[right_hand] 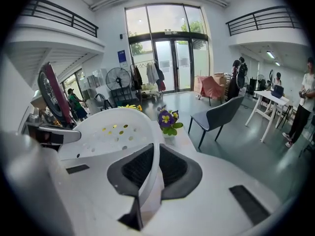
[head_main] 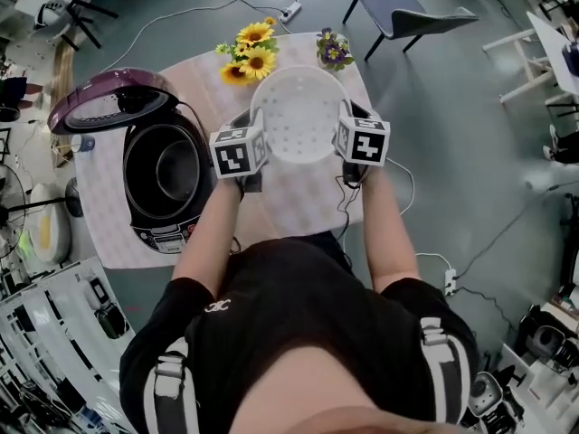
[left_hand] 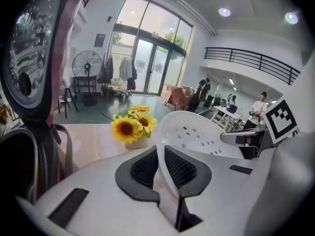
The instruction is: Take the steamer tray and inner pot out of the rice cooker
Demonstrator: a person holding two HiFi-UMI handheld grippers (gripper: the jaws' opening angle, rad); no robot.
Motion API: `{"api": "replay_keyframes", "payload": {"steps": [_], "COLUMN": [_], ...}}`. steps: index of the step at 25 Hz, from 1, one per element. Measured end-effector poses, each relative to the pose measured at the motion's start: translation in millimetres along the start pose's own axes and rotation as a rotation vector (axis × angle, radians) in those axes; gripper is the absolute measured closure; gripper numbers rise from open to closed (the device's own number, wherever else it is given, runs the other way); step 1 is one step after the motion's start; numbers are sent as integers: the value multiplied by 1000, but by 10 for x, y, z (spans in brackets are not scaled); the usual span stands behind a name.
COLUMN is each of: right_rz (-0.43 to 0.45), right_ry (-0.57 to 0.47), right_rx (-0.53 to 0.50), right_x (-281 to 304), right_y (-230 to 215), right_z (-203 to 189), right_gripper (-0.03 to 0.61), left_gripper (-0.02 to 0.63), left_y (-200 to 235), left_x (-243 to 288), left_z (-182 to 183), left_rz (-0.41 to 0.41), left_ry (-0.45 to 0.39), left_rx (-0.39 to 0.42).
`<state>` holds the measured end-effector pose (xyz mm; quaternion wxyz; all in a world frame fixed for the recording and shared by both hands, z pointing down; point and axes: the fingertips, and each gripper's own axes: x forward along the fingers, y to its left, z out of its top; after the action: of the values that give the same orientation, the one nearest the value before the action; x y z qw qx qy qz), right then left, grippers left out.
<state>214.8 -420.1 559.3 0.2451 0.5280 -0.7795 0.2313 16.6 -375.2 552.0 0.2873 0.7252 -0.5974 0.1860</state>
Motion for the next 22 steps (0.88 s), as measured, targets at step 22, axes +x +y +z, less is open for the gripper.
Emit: {"api": "replay_keyframes", "payload": {"steps": [22], "right_rz": [-16], "right_ry": [196], "right_rx": [112], "right_x": [1153], "right_y": [-496], "right_z": [-823], "right_gripper": [548], "left_gripper": [580], "left_y": [236], "left_x": [1434], "left_z": [-770], "left_rz": [-51], "left_ry": [180], "left_rx": [-72]}}
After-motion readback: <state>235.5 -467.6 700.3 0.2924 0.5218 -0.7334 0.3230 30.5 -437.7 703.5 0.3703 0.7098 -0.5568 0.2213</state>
